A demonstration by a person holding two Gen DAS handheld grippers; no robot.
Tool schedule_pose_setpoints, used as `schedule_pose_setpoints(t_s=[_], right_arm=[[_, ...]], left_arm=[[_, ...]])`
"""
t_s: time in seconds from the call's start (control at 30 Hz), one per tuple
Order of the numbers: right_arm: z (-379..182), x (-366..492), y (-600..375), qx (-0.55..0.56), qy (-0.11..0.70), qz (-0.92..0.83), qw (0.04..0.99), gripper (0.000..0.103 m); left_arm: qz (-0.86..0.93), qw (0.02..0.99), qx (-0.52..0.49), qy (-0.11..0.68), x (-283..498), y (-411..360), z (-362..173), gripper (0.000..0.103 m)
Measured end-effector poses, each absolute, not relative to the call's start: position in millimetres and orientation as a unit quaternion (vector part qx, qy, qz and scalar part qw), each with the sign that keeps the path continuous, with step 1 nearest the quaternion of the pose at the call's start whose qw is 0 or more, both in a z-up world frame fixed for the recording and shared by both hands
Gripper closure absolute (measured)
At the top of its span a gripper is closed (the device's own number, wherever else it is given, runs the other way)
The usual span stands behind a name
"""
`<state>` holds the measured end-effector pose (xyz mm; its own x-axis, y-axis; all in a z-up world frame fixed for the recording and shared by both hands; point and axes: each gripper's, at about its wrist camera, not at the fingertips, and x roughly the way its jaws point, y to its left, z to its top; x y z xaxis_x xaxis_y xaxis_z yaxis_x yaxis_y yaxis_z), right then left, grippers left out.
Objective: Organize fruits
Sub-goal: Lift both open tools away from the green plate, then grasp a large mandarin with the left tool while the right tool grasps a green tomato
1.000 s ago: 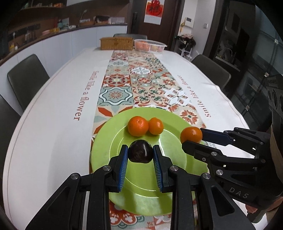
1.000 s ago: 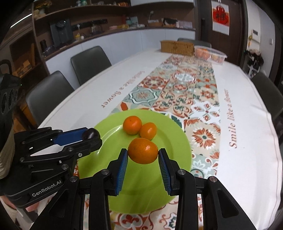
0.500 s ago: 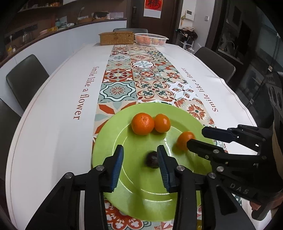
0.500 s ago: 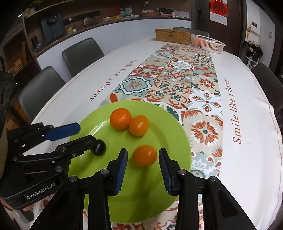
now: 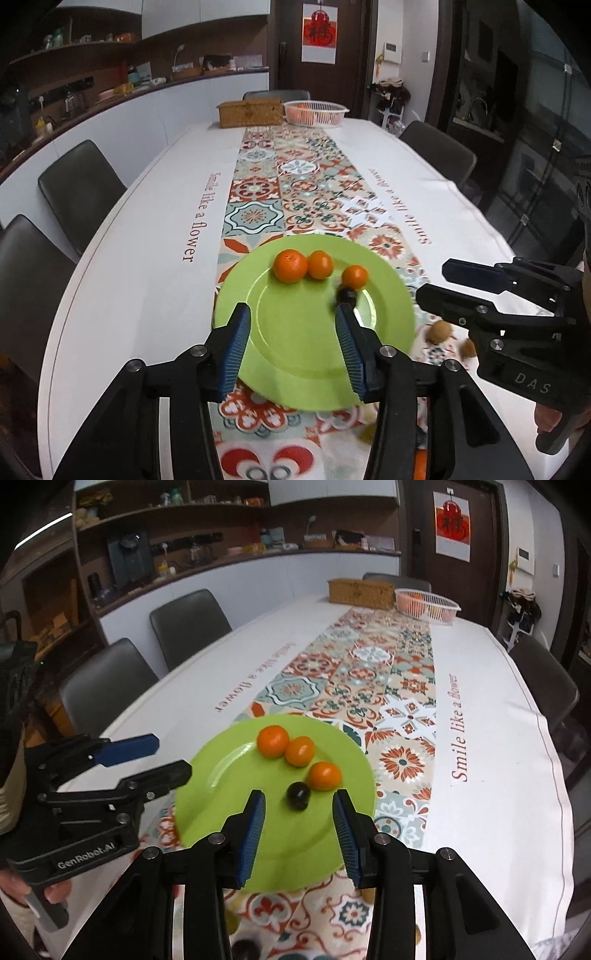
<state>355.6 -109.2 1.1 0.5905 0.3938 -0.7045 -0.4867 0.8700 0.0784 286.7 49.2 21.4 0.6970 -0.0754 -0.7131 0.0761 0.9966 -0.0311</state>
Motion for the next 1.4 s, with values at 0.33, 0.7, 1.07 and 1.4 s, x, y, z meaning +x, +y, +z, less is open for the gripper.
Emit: schedule_pose_setpoints(t_s=[0.33, 0.7, 1.07, 1.4], right_arm=[[26.7, 298.3, -127.9, -0.067, 0.335, 0.249, 0.906, 0.058], [25.9, 242.9, -153.5, -0.076, 0.312, 0.241, 0.916, 0.053], [16.6, 208.9, -174.9, -0.095, 0.300, 0.230, 0.921, 0.049], [-5.1, 193.5, -187.6, -0.110, 0.296, 0.232, 0.920, 0.049]], left_arm=[[-0.032, 0.941, 0.017, 0.336, 227.4, 30.0, 51.0, 0.044], [-0.033, 0.945, 0.008, 0.325, 175.4, 12.3, 48.0, 0.033], [-0.040, 0.949, 0.023, 0.310, 142.2, -7.5, 33.5, 0.022], [-0.047, 0.950, 0.024, 0.309, 124.0, -22.4, 10.0, 0.020]])
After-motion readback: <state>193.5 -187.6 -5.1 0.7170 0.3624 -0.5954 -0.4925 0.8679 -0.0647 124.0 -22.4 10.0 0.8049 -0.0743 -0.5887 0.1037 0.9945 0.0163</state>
